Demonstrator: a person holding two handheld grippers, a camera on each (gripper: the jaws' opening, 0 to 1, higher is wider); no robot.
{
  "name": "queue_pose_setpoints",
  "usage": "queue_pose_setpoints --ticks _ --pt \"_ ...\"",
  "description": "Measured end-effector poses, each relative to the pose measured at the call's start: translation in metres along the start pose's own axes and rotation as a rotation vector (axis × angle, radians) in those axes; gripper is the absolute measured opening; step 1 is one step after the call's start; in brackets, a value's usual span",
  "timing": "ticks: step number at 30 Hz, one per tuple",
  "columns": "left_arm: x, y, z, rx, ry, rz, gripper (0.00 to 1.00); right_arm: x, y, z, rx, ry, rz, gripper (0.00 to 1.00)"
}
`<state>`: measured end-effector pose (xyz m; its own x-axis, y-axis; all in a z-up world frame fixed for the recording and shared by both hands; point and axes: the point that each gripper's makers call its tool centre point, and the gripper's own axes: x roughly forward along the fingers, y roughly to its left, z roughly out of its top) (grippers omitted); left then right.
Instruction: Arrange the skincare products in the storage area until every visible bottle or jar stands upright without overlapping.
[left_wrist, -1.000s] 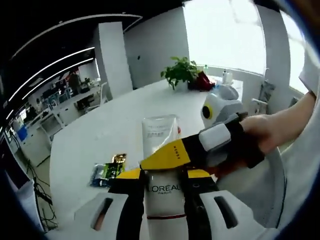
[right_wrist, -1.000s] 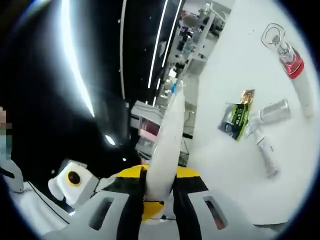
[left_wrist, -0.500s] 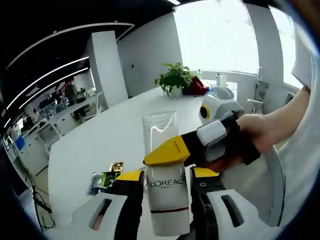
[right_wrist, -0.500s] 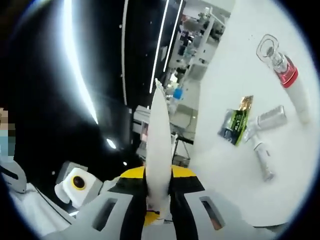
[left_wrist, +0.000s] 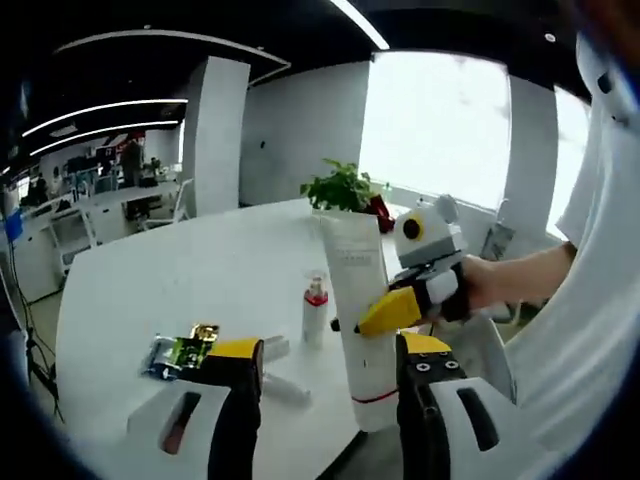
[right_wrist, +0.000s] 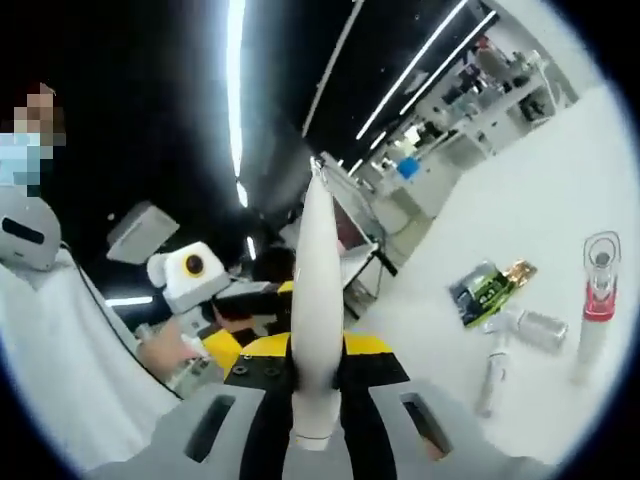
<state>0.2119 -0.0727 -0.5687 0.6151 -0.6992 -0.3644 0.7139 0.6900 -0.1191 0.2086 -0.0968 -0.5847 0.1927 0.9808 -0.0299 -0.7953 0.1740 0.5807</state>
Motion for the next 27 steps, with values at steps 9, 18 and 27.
queue_pose_setpoints --ticks 9,18,27 --pt "-0.013 -0.020 0.018 0.177 0.045 -0.144 0.48 0.005 0.015 -0.022 -0.298 0.240 0.060 0.16" --pt "-0.011 -0.034 0.022 0.228 0.064 -0.226 0.48 0.004 0.034 -0.031 -0.417 0.300 0.148 0.16" --pt "-0.007 -0.058 0.020 0.518 0.186 -0.312 0.39 -0.002 0.032 -0.052 -0.718 0.447 0.154 0.16"
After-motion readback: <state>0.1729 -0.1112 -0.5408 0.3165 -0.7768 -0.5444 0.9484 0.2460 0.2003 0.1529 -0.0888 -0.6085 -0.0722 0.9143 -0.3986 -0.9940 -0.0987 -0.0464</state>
